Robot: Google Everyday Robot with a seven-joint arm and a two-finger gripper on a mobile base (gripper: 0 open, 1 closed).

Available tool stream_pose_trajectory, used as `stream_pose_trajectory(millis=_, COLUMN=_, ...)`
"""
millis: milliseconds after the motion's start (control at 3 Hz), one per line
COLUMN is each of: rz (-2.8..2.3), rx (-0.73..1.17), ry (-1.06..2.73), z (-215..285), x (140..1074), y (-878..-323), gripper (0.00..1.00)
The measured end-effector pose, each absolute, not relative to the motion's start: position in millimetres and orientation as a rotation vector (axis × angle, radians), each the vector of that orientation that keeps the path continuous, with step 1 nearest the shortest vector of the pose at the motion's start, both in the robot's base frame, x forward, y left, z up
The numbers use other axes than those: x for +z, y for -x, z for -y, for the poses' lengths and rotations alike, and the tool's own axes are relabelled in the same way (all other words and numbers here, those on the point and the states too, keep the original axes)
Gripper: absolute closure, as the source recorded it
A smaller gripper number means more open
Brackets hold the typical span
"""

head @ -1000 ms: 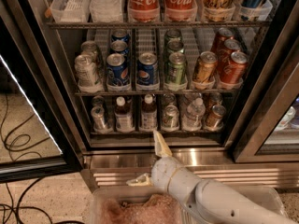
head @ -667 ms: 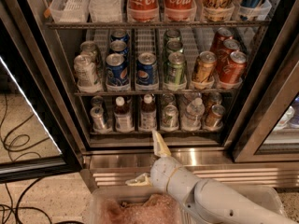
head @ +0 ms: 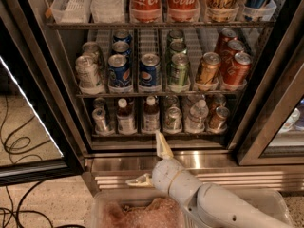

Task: Pick blue plastic bottle from bottom shelf of fridge

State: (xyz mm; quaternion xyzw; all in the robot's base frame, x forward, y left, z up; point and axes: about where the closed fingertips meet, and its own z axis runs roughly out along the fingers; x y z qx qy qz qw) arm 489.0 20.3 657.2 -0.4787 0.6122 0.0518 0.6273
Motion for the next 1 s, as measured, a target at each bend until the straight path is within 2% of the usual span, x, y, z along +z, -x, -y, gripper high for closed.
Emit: stream_pose_trajectory(millis=1000, rz=-1.419, rx=0.052, ry=1.144, z=-19, x=669, y=-526, gripper=0.00)
